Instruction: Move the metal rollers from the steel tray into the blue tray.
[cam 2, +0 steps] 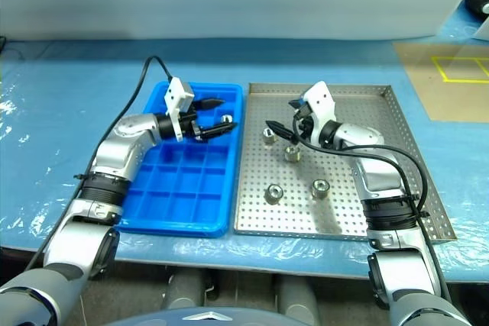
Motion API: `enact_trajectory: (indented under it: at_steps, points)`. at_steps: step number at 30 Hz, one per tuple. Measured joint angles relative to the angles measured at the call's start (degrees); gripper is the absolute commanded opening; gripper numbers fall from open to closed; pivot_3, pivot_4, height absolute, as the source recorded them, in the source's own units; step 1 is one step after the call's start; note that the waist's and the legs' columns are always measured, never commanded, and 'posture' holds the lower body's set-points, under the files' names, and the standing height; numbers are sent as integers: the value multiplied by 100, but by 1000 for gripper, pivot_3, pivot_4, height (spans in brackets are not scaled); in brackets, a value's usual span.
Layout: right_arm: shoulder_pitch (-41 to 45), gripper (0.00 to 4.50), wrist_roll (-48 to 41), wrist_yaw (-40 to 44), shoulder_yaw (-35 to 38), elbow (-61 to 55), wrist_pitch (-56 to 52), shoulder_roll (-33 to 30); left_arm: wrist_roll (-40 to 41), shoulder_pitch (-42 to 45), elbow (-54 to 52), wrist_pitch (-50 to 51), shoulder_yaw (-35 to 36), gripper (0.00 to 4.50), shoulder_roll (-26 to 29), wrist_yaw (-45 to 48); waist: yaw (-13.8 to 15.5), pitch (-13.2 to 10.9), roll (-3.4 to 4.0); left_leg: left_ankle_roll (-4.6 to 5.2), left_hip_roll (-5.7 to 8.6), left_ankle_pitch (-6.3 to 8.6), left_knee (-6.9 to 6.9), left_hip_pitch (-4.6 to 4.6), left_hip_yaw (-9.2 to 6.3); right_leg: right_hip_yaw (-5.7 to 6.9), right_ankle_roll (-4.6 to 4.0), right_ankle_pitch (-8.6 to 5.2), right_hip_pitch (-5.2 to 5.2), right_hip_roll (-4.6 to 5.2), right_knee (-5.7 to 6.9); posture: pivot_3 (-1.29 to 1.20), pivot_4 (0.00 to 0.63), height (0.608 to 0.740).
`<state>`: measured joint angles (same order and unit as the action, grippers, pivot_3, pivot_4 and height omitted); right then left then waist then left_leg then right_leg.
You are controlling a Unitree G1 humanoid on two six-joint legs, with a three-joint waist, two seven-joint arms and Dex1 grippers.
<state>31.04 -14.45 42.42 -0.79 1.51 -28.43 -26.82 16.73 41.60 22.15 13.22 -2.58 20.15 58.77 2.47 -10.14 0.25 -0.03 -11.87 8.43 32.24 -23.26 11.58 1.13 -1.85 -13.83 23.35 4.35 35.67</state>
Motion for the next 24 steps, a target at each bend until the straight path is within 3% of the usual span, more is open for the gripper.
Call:
enact_trajectory:
  at_steps: [19, 24]
  points:
    - [-26, 4395, 0, -7, 7, 0, 1, -41, 0, 13, 18, -16, -1, 4489, 5, 107, -6, 0, 0, 0, 0, 0, 0, 0, 1, 0, 0, 0, 0, 0, 0, -202, 150, 740]
    - [-231, 4395, -4, -144, 256, -204, -6, -285, -101, 663, 913, -305, -105, 4489, -255, 343, 33, 0, 0, 1, 2, 0, 3, -3, 12, -1, 0, 0, -10, 3, -2, -320, 150, 740]
